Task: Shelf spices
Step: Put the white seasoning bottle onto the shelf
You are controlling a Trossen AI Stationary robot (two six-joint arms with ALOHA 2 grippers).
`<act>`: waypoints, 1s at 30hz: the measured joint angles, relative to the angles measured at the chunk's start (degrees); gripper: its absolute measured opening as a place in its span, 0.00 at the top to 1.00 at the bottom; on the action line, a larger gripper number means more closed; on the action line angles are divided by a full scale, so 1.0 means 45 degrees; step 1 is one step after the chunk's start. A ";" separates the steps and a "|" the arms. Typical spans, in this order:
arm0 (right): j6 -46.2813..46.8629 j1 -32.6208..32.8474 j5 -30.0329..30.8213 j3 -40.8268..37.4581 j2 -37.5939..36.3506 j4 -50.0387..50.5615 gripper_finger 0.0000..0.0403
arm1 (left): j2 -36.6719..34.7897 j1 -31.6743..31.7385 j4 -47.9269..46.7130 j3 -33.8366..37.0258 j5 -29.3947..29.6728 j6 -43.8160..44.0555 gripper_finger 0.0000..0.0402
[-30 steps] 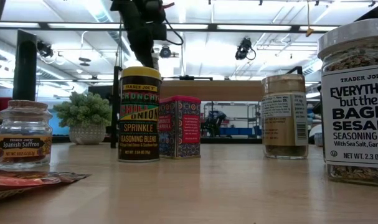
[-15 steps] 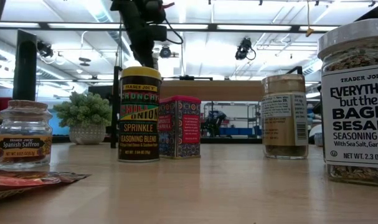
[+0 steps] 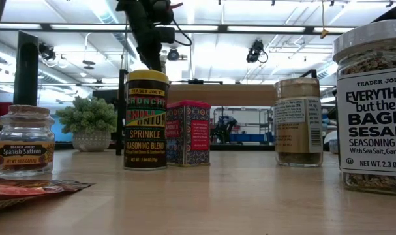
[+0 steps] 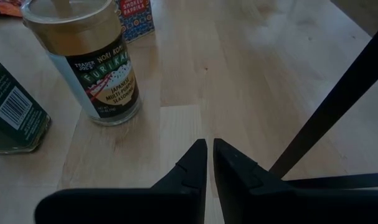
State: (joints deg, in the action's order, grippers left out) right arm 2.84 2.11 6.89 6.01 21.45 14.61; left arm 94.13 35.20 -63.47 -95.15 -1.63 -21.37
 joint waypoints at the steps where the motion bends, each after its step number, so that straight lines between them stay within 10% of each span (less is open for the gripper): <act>1: -0.0001 0.0001 -0.0003 -0.0001 0.0001 -0.0003 0.93 | 0.0000 0.0000 0.0042 0.0000 0.0000 0.0001 0.45; 30: -0.0001 0.0000 0.0001 0.0003 0.0005 -0.0003 0.93 | 0.0000 0.0000 -0.0417 0.0000 -0.0005 -0.0778 0.45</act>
State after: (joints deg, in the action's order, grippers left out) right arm 2.83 2.11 6.90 6.02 21.47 14.59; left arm 94.13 35.20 -65.34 -95.15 -1.65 -24.87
